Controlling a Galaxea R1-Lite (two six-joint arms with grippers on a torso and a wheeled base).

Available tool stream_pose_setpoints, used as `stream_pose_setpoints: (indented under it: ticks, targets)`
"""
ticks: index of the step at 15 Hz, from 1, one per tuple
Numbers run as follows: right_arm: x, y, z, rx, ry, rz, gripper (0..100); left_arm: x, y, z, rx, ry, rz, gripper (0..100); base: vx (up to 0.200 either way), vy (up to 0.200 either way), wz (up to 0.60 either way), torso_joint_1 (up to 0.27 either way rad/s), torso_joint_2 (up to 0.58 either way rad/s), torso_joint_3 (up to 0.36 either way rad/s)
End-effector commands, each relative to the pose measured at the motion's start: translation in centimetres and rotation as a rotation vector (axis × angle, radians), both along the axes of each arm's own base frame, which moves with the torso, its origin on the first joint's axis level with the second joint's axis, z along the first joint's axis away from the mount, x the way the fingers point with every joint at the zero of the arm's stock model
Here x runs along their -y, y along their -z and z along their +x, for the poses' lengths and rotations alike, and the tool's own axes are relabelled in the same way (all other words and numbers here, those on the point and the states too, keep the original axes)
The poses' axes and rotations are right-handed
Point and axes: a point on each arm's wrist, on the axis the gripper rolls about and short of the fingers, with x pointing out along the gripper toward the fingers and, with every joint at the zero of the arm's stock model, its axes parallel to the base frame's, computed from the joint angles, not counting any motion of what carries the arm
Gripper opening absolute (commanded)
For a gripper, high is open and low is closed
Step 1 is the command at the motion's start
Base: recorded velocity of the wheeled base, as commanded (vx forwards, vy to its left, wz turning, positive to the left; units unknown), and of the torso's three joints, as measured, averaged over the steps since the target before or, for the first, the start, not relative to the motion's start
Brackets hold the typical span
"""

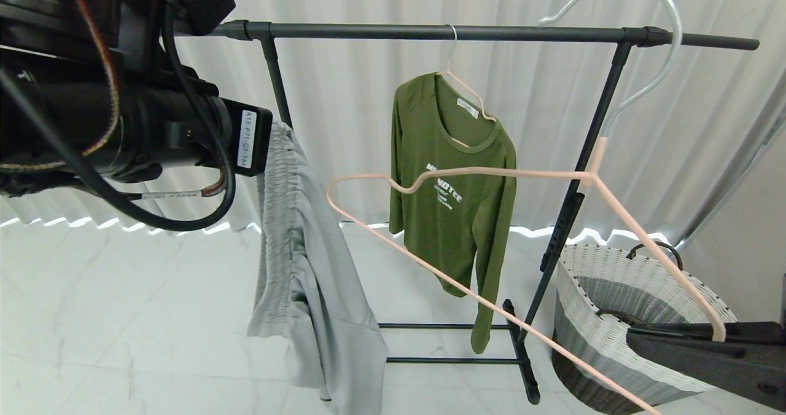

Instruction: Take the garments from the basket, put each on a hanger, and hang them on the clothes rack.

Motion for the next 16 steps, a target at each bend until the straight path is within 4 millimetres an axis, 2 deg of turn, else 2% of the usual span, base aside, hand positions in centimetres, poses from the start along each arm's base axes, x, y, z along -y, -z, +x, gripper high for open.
stream_pose_setpoints:
  ticks: [1, 5, 10, 16]
  targets:
    - [-1.2, 0.3, 0.2, -0.016, -0.017, 0.011, 0, 1.1, 0.5, 1.4, -0.024, -0.015, -0.029, 0, 0.0, 0.0, 0.0, 0.0, 0.0, 0.0]
    - [-3.3, 0.9, 0.4, -0.034, -0.046, 0.023, 0, 1.9, 0.3, 3.0, -0.004, -0.037, -0.081, 0, 0.0, 0.0, 0.0, 0.0, 0.0, 0.0]
    - [-3.8, 1.2, 0.4, -0.041, -0.057, 0.005, 0, 2.3, 0.3, 3.6, 0.016, -0.067, -0.079, 0, 0.0, 0.0, 0.0, 0.0, 0.0, 0.0]
    - [-5.3, 2.3, 1.1, -0.044, 0.015, -0.028, 0, 2.1, 0.5, 4.1, 0.017, -0.102, -0.07, 0, 0.0, 0.0, 0.0, 0.0, 0.0, 0.0]
